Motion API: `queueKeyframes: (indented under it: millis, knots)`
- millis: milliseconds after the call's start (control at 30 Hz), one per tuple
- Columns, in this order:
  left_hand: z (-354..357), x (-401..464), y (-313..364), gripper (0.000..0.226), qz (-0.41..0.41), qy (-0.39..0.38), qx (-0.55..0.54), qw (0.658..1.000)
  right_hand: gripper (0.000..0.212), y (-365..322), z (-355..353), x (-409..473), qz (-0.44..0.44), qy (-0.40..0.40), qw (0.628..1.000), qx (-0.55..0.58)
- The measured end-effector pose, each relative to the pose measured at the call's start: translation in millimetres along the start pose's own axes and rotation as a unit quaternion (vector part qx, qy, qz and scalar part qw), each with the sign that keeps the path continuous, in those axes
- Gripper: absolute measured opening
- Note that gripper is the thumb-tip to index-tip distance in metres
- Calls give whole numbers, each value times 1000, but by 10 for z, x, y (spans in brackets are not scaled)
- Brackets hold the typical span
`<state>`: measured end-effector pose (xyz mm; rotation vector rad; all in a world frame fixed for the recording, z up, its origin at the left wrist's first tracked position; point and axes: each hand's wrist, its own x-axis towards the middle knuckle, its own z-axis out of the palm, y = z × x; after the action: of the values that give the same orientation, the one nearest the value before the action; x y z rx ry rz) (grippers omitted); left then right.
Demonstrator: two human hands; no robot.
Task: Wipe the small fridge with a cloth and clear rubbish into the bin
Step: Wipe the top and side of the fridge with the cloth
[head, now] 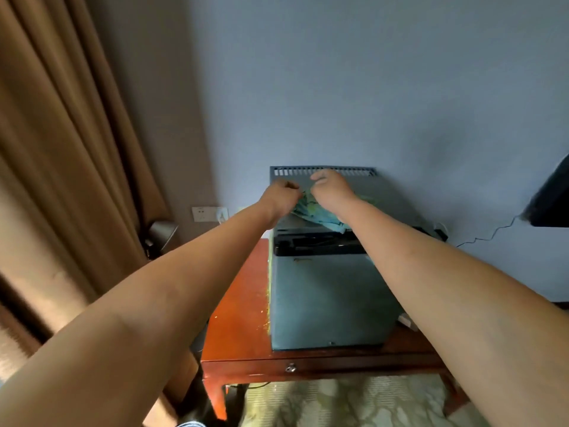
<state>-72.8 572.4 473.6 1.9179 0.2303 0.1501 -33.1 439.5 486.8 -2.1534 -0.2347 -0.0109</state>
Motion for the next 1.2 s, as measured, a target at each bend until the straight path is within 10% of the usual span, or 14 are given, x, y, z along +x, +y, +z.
queueKeyframes:
  millis: [400, 733, 867, 1067, 1200]
  knots:
    - [547, 293, 97, 52, -98, 38, 288, 952, 91, 747, -454, 297, 28, -185, 957, -223]
    - [627, 411, 186, 56, -139, 81, -51, 986, 112, 801, -349, 305, -3, -191, 914, -358]
    - [641, 325, 325, 36, -139, 38, -195, 970, 99, 809, -289, 237, -32, -131, 912, -387]
    - [530, 163, 305, 15, -113, 44, -275, 954, 25, 738, -243, 227, -87, -53, 951, -291]
    - [386, 129, 118, 22, -98, 98, -280, 950, 23, 543, -270, 270, -60, -91, 983, -150]
